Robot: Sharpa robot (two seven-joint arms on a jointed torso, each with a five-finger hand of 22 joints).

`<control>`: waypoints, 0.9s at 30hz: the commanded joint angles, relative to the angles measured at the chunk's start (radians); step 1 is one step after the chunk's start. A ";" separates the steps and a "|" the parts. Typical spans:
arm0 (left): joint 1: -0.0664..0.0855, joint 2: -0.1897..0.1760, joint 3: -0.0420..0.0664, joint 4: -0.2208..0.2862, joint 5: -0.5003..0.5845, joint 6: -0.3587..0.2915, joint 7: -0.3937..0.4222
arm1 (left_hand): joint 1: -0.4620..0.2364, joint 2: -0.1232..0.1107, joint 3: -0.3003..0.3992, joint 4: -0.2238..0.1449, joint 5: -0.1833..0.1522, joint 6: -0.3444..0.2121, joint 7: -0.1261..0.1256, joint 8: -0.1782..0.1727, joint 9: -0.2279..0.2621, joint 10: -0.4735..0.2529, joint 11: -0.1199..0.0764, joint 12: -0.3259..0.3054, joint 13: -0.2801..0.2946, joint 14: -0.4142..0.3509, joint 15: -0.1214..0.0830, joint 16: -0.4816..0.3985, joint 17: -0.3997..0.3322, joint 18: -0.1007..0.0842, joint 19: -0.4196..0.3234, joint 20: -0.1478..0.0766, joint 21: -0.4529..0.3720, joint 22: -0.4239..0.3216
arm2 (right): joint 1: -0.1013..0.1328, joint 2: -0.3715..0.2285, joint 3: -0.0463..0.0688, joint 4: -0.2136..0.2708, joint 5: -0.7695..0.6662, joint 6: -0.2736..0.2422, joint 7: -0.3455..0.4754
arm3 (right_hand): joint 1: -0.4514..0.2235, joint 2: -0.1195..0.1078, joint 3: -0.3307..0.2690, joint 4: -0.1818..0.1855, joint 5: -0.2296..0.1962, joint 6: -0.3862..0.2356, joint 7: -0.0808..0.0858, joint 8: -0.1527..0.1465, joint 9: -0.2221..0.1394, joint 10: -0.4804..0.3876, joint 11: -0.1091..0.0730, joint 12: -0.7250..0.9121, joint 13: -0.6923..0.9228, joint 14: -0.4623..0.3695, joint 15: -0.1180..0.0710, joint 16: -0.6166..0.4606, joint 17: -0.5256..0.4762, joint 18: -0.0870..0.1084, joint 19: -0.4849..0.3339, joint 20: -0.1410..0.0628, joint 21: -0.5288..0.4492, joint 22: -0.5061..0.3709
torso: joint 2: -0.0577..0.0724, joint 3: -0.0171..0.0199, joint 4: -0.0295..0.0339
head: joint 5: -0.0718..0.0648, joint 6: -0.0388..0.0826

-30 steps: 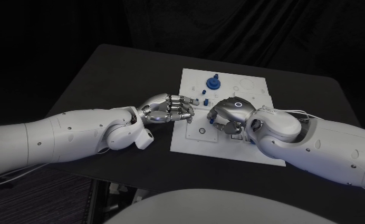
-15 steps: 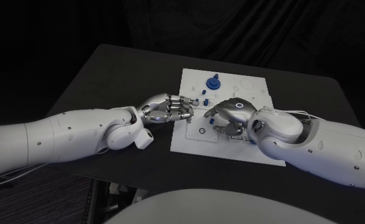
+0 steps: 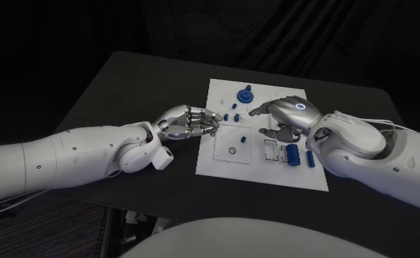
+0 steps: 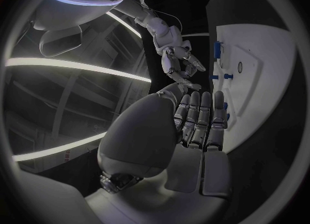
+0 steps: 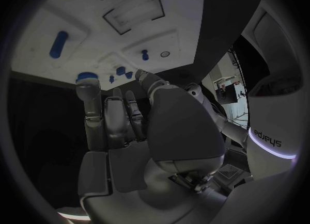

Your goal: Assemble the parts on the task board

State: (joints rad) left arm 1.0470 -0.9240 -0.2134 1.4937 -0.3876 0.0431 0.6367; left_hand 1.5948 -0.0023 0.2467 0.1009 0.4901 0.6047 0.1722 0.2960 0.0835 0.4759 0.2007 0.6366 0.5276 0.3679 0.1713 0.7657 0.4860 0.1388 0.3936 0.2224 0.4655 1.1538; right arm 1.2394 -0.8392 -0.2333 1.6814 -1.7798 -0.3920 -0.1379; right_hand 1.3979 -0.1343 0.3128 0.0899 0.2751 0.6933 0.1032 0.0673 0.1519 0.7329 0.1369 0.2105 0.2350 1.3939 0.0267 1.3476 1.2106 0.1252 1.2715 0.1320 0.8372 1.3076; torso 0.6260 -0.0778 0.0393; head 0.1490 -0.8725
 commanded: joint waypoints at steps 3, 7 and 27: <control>0.003 -0.017 0.001 0.012 -0.062 -0.188 0.156 | 0.000 -0.020 0.019 0.014 0.035 0.027 0.003 -0.004 -0.010 -0.059 -0.045 -0.098 -0.134 -0.082 -0.029 -0.158 -0.144 -0.013 -0.107 -0.025 -0.135 -0.080 | 0.038 -0.058 0.000 0.022 0.034 -0.041 -0.015 | 0.005 -0.006 -0.028 0.035 0.002 -0.073 -0.017 -0.007 -0.026 -0.062 0.004 -0.008 -0.024 0.006 0.003 0.000 -0.005 0.004 0.009 0.001 -0.002 0.088 | -0.001 0.0002 0.0014 | -0.019 0.000; 0.025 -0.018 0.001 -0.003 -0.073 -0.259 0.185 | -0.055 -0.029 -0.057 0.124 -0.111 0.008 -0.037 -0.038 -0.014 -0.190 -0.096 -0.203 -0.290 -0.268 -0.076 -0.506 -0.377 0.029 -0.249 -0.023 -0.352 -0.342 | 0.054 -0.098 -0.001 0.015 0.039 -0.038 -0.022 | 0.030 -0.033 -0.080 0.140 0.009 -0.085 -0.035 -0.005 -0.045 -0.095 0.009 -0.007 -0.071 0.007 0.006 -0.003 -0.011 0.003 0.017 0.004 -0.011 0.088 | -0.002 -0.0003 0.0065 | -0.026 0.000; 0.070 0.065 0.001 -0.126 0.040 -0.406 0.164 | -0.254 0.051 -0.379 0.192 -0.215 -0.361 -0.201 -0.267 -0.053 -0.453 -0.263 -0.475 -0.501 -0.368 -0.131 -0.766 -0.486 0.040 -0.380 -0.030 -0.447 -0.963 | 0.056 -0.099 -0.009 -0.093 0.043 0.037 -0.013 | 0.025 -0.043 -0.120 0.204 0.009 -0.047 -0.019 0.003 -0.061 -0.047 0.007 0.029 -0.117 0.019 0.005 0.005 -0.004 -0.001 0.043 0.004 0.010 0.097 | -0.008 0.0039 -0.0066 | -0.040 0.000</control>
State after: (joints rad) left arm 1.1141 -0.8620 -0.2135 1.3674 -0.3861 -0.2889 0.6744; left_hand 1.3316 0.0476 -0.1294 0.2911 0.2774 0.2429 -0.0215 0.0322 0.0310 0.0233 -0.0553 0.1580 0.0262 0.0023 0.0413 0.0035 0.0008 0.1628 0.0152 0.1935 0.0215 0.1921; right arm 1.2983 -0.9408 -0.2425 1.5963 -1.7373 -0.3760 -0.1431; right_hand 1.4310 -0.1786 0.1930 0.2950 0.2820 0.6382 0.0832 0.0646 0.0896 0.6784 0.1442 0.2363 0.1190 1.4065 0.0322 1.3476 1.2062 0.1251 1.3075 0.1369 0.8405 1.3074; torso 0.6202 -0.0775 0.0354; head 0.1104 -0.8726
